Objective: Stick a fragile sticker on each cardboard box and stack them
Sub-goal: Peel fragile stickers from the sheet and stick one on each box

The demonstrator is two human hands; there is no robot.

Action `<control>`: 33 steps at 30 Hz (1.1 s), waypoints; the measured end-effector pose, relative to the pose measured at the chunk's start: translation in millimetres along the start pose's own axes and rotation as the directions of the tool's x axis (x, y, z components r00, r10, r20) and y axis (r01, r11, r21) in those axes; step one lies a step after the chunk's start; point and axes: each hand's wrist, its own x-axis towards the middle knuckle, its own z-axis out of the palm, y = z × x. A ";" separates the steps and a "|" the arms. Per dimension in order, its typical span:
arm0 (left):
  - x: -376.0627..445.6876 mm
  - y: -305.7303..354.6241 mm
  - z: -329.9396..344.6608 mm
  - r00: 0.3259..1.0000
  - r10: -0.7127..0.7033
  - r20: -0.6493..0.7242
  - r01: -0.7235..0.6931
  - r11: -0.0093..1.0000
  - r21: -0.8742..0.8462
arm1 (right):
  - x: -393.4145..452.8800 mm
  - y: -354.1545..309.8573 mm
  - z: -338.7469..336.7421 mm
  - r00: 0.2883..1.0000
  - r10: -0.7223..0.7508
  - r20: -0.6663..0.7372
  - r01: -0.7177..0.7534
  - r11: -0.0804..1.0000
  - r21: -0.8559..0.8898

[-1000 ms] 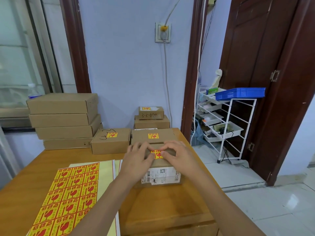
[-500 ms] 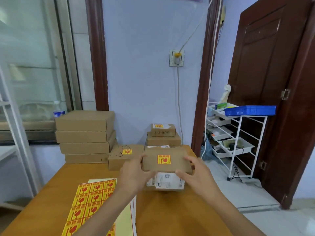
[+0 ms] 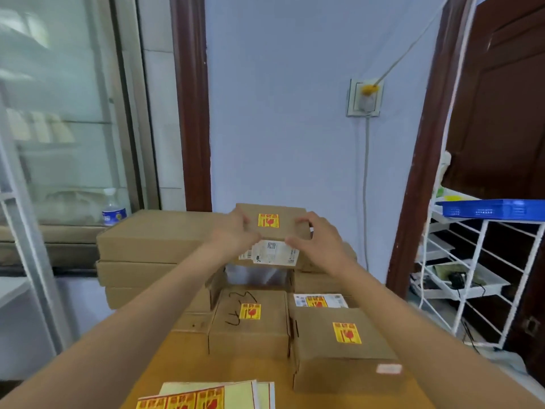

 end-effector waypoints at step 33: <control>-160.1 -11.6 164.4 0.988 -0.129 0.081 0.138 0.983 -0.123 | -185.3 109.3 -63.7 0.872 0.472 0.128 -0.470 0.881 -0.049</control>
